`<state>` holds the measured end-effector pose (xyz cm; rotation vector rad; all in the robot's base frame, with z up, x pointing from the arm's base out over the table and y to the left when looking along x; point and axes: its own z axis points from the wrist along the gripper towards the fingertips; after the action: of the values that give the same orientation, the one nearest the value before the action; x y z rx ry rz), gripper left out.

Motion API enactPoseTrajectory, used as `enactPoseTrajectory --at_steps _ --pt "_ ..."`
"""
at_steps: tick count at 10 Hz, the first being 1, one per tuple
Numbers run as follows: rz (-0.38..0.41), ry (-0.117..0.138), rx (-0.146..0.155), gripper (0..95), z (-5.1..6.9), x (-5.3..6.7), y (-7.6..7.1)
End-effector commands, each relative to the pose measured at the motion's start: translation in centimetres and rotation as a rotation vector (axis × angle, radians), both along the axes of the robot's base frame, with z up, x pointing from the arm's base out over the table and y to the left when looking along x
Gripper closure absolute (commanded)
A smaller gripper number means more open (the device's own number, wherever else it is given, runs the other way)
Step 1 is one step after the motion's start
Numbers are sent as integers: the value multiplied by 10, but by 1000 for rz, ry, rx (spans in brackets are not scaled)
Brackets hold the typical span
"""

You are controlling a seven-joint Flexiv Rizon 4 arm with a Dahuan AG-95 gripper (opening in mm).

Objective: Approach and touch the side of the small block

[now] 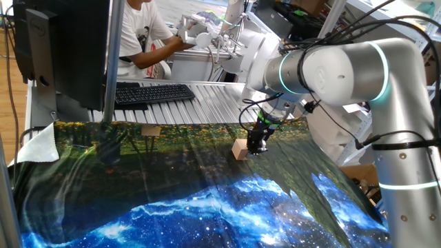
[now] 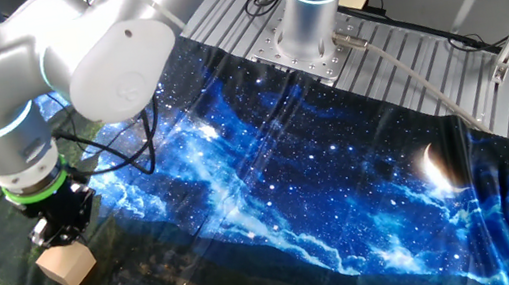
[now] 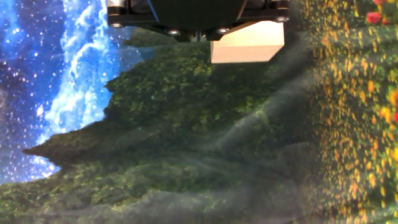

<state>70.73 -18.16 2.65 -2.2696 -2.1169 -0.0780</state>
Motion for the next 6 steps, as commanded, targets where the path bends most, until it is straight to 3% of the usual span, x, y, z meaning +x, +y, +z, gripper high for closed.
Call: enactPoseTrajectory --at_steps 1,6 --pt "-1 -2 1 950 0 -3 0" --pt "-9 -4 3 950 2 -14 0"
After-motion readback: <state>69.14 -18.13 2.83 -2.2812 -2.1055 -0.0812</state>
